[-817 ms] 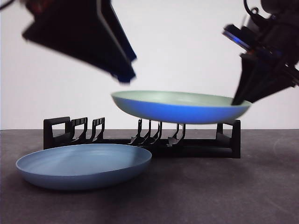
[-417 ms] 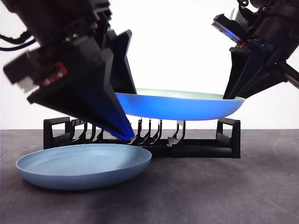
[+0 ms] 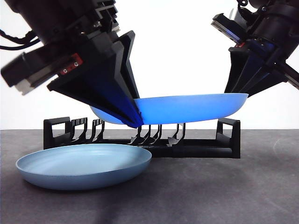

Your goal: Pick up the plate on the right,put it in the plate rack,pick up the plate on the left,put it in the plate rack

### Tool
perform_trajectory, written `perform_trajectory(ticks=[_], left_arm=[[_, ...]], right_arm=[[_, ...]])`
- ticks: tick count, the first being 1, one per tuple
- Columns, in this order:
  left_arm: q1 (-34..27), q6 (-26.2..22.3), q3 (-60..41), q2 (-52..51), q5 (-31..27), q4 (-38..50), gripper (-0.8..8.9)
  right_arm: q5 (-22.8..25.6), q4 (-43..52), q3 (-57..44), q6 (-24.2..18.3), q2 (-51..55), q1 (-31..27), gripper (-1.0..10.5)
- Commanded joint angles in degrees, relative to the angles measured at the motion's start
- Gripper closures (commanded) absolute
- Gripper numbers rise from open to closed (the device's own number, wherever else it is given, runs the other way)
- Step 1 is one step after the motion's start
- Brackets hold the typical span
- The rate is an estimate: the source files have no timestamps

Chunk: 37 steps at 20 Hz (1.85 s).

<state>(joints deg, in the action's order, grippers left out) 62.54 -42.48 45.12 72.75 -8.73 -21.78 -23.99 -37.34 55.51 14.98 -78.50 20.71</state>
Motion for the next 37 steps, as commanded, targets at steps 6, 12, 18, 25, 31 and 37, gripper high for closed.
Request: perform_trajectory(ticks=[6,12,18,25,31,37], left_arm=[[-0.3,2.0,0.2,0.3,-0.3,-0.1,8.23],[-0.3,5.2,0.2,0.3,-0.9,0.3,8.22],[-1.4,16.5,0.2,0.2,-1.9,6.9,8.23],[-9.2,29.4,8.4,-0.3,-0.9,10.1,8.23],[-22.3,38.6,15.1,-0.3,17.0,13.6,8.23],[-41.4,49.0,15.1,-0.3,33.7,19.7,8.23]], right_arm=[[-3.1,0.6,1.5,-0.7,0.2,-0.1,9.4],[-3.0,0.6,4.2,-1.6,0.2,-0.4,6.3],[-2.8,5.6,5.5,-2.0,3.7,-2.5,6.0],[3.0,13.3,5.5,-2.1,14.3,-6.1,6.0],[8.0,11.7,5.5,-3.6,16.0,-6.1,6.0],[8.1,11.4,5.5,-4.5,16.0,-6.1,6.0]])
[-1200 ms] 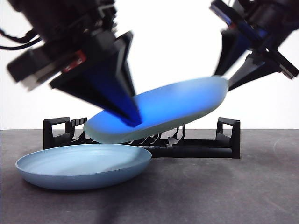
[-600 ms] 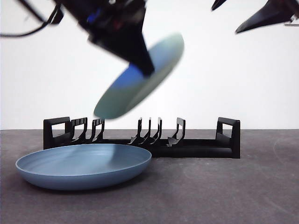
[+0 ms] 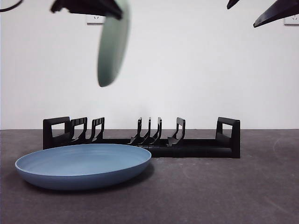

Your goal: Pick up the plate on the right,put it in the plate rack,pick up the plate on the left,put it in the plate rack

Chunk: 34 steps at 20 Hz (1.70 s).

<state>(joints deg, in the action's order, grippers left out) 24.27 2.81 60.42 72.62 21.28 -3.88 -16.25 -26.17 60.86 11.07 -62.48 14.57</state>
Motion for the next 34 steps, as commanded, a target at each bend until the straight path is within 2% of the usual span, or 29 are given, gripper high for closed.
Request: perform_trajectory(ticks=[1,3,7,15,20,23,24,27,32,34], left_arm=[[-6.5,5.2,-0.2,0.1,8.6,2.6,8.23],[-9.2,5.2,-0.2,0.5,11.4,2.4,8.23],[-11.8,5.1,-0.2,3.7,13.5,2.7,8.23],[-12.5,3.3,-0.2,14.0,13.2,2.5,8.23],[-12.5,0.9,-0.2,16.2,8.1,-0.8,8.22],[-12.5,-0.1,-0.2,16.2,7.4,-5.2,8.13],[-12.5,-0.1,-0.2,16.2,7.5,-6.8,8.01],[-12.2,-1.4,-0.2,16.2,7.5,-10.0,6.15],[-11.8,-1.9,-0.1,13.9,8.1,-13.4,5.82],[-11.2,-3.2,-0.1,10.1,9.0,-14.7,5.74]], right_arm=[[0.3,0.4,0.1,-0.6,0.0,0.0,6.0],[0.3,0.5,0.1,-0.6,0.0,0.0,6.0],[0.3,0.4,0.1,-0.5,-0.1,0.0,6.0],[0.3,0.4,0.1,-0.5,-0.1,0.0,6.0],[1.8,0.4,0.1,-0.5,-0.1,0.0,6.0],[1.8,0.4,0.1,-0.5,-0.2,0.0,6.0],[1.8,0.4,0.1,-0.5,-0.2,0.0,6.0],[1.8,0.4,0.1,-0.5,-0.2,0.0,6.0],[1.0,0.3,0.1,-0.1,-0.5,0.1,6.0],[-2.7,-0.2,0.1,0.6,-1.0,0.2,6.0]])
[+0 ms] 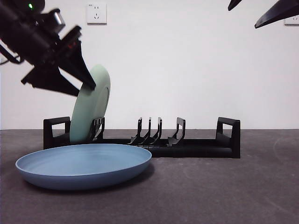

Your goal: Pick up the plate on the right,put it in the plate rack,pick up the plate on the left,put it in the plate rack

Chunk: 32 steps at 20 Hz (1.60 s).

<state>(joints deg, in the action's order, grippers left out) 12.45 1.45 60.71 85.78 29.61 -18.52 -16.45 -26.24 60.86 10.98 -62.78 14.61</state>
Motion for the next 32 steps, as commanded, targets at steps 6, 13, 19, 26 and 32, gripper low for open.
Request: perform_trajectory(ticks=[6,13,19,26,32], left_arm=[[4.2,-10.3,-0.4,-19.1,0.0,-1.7,5.60],[13.1,-22.8,-0.4,-32.1,-23.8,-9.6,5.60],[22.2,-25.7,-0.4,-38.7,-35.8,-12.5,5.60],[28.0,-25.7,-0.4,-39.9,-40.2,-14.6,5.61],[29.0,-25.7,-0.4,-39.8,-40.2,-14.5,5.61]], right_arm=[[-10.7,-2.6,0.1,1.7,-5.5,2.5,6.0],[-10.5,-2.2,0.1,1.7,-16.9,11.2,6.1],[-10.5,3.0,0.2,3.1,-28.2,15.3,6.7],[-10.7,7.5,0.7,4.6,-38.4,16.7,6.7],[-11.3,8.3,3.2,5.2,-43.8,18.1,6.7]])
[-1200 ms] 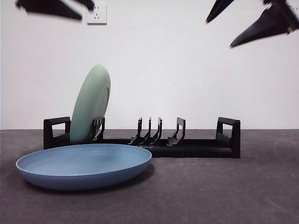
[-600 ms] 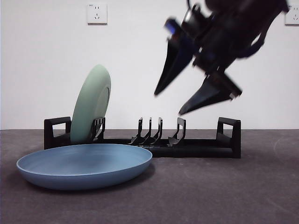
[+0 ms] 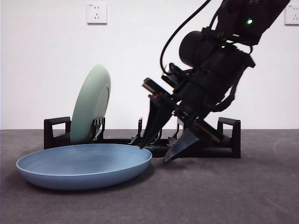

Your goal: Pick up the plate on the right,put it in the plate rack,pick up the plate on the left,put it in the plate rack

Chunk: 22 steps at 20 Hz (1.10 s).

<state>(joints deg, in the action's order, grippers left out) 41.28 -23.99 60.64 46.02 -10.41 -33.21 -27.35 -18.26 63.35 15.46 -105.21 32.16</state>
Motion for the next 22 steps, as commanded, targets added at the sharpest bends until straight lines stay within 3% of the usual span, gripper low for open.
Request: perform_trajectory(ticks=[1,6,8,11,17,22], left_arm=[[0.2,-0.2,-0.3,0.0,-0.2,0.2,5.61],[0.2,-0.2,-0.3,0.0,-1.7,0.1,5.61],[0.2,-0.2,-0.3,0.0,-1.7,0.0,5.61],[0.2,-0.2,-0.3,0.0,-1.7,-0.8,5.61],[0.5,0.0,-0.3,0.0,-1.2,-4.9,5.61],[4.3,0.0,-0.3,2.1,3.1,-7.7,5.61]], right_arm=[[-0.5,0.5,1.0,0.8,-2.0,0.7,6.8],[-0.6,1.8,1.1,2.7,-3.2,1.4,8.6],[1.4,1.2,1.1,2.8,-3.3,1.4,8.6],[2.4,1.0,1.1,2.7,-3.5,1.4,9.5],[3.7,0.0,1.1,2.8,-3.3,1.4,9.6],[3.8,-4.8,1.1,2.9,0.1,1.3,9.6]])
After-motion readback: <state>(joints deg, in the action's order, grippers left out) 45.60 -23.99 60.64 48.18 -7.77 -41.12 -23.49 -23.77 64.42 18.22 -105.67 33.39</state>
